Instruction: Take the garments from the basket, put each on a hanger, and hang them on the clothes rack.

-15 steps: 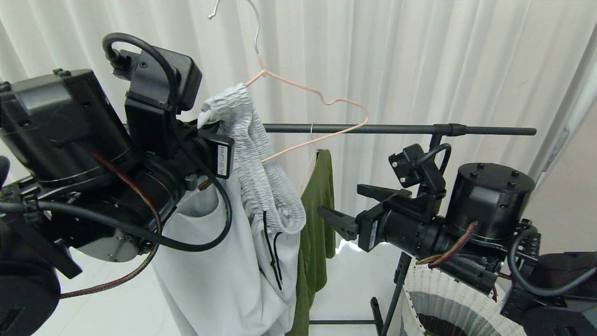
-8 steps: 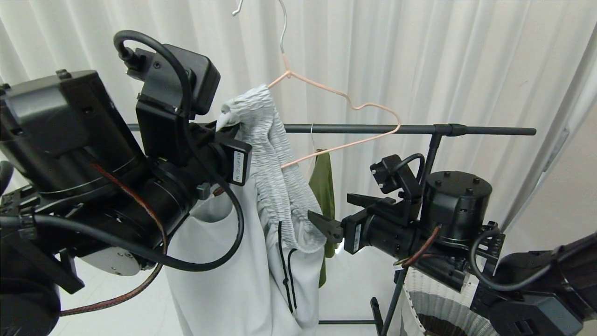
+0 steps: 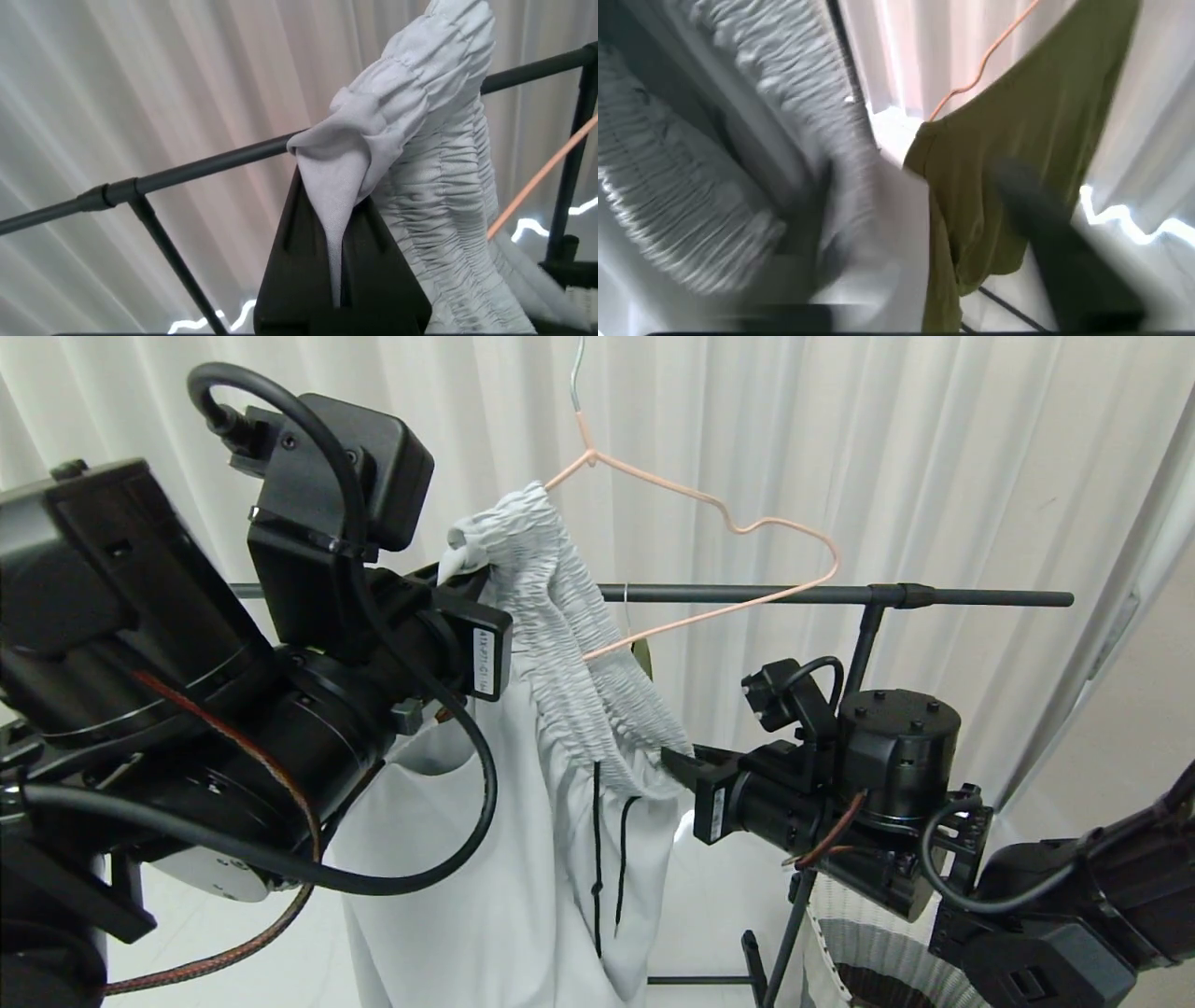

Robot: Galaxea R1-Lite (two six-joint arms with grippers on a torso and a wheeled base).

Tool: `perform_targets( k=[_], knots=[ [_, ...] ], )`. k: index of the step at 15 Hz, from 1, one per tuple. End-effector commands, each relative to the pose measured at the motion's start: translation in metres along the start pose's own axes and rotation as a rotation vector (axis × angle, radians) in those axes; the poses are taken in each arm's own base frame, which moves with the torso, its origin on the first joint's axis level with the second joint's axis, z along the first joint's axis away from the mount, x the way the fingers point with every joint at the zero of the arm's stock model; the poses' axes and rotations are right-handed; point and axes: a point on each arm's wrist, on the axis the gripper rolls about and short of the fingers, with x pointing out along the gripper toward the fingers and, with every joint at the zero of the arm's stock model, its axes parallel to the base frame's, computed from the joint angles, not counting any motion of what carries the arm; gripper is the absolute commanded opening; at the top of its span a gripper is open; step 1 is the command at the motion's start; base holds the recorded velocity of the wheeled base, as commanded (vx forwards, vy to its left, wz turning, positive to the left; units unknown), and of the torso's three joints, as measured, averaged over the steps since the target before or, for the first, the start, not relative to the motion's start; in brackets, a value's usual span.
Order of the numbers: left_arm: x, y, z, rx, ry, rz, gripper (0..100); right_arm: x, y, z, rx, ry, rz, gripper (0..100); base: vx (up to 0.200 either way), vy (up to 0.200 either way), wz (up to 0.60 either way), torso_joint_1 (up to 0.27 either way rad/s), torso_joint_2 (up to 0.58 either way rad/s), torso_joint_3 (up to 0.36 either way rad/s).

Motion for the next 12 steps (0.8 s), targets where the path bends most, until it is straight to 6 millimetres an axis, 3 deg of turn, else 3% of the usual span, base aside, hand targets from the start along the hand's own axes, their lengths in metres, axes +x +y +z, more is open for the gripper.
perform_targets(
  k=[1, 6, 12],
  knots=[
    [-0.001, 0.001, 0.000, -0.002, -0.002, 0.001, 0, -0.004, -0.005, 0.004, 0.004, -0.011, -0.022, 0, 0.000, 0.000, 0.00, 0.000, 0.00, 0.000],
    [-0.008, 0.007, -0.017, 0.131, 0.050, 0.009, 0, -0.022, -0.038, 0.030, 0.011, -0.093, -0.118, 0, 0.000, 0.000, 0.00, 0.000, 0.00, 0.000],
    [-0.019, 0.007, -0.032, 0.164, 0.086, -0.021, 0, -0.032, -0.063, 0.044, 0.014, -0.140, -0.193, 0, 0.000, 0.000, 0.00, 0.000, 0.00, 0.000]
  ],
)
